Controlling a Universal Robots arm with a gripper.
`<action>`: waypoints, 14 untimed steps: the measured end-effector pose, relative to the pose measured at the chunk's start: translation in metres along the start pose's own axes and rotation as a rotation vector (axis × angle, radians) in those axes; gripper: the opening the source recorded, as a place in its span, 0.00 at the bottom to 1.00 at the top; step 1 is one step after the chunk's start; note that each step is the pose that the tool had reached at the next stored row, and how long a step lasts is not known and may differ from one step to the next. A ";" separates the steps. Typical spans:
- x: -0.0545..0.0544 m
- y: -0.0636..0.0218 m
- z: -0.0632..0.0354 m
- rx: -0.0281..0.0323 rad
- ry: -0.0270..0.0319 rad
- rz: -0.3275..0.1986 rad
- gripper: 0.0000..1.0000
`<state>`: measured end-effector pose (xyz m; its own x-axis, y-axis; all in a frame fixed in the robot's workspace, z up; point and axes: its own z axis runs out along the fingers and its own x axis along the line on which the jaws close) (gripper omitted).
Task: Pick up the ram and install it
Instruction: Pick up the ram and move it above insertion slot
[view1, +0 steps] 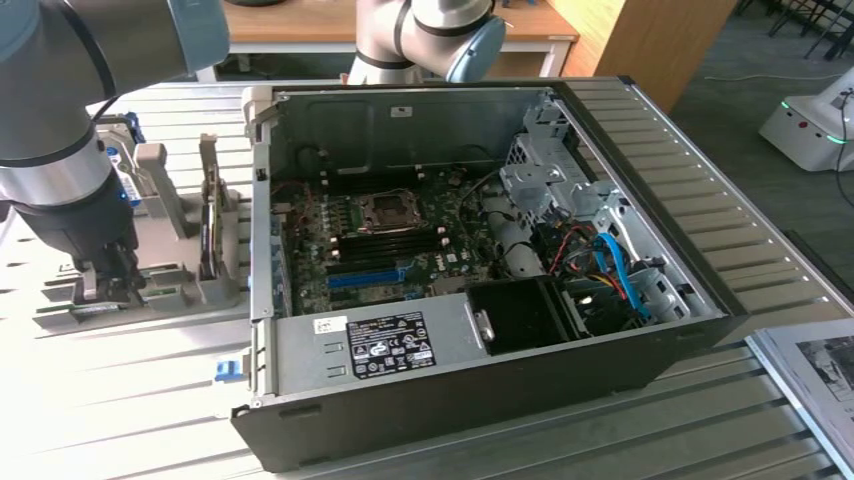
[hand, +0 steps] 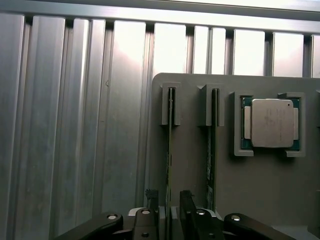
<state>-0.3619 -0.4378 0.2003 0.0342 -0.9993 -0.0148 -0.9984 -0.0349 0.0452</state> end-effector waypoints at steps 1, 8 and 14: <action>0.000 0.0000 0.0000 0.0000 0.0000 0.000 0.31; -0.003 -0.0001 0.0003 0.0001 0.0000 0.000 0.31; -0.003 0.0000 0.0009 -0.0001 0.0000 0.000 0.31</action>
<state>-0.3620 -0.4350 0.1995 0.0341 -0.9993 -0.0147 -0.9984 -0.0348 0.0453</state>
